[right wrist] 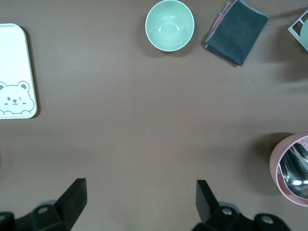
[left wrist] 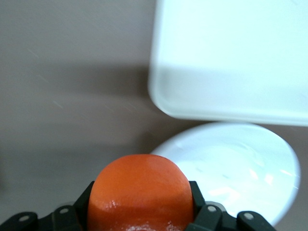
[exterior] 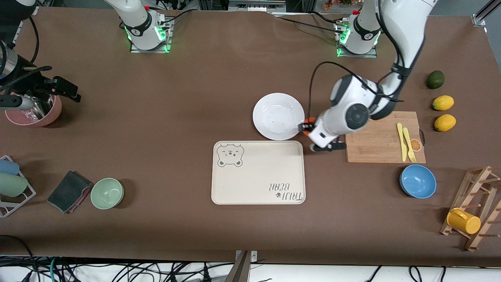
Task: Place orange and plate with both arms
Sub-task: 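Carry the orange with the left gripper over the white plate, then lower the orange onto the plate and open the left gripper, then withdraw the left gripper while the right gripper reaches the plate rim, then close the right gripper on the plate rim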
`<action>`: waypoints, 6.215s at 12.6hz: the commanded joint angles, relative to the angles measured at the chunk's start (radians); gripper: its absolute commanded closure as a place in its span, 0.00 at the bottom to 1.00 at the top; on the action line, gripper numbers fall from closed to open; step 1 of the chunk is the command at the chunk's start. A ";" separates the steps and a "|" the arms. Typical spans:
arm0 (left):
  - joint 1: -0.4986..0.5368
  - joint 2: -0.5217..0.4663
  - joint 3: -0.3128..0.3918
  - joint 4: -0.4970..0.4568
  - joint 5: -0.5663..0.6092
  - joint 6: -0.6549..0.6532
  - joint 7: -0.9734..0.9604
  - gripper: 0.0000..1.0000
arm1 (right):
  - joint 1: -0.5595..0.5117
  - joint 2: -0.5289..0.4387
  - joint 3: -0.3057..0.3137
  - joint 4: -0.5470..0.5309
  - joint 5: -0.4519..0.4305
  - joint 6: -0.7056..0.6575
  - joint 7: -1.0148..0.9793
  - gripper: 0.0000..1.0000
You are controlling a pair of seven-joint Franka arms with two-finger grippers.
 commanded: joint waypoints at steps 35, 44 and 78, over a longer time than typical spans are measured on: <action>0.183 0.089 -0.048 0.415 0.273 -0.422 0.114 0.00 | 0.221 0.106 0.033 0.030 0.164 -0.124 0.001 0.00; 0.308 -0.059 -0.025 0.479 0.327 -0.570 0.275 0.00 | 0.418 0.448 0.131 -0.154 0.853 0.484 -0.019 0.00; 0.061 -0.362 0.408 0.399 0.121 -0.620 0.540 0.00 | 0.467 0.703 0.234 -0.114 1.385 0.755 -0.638 1.00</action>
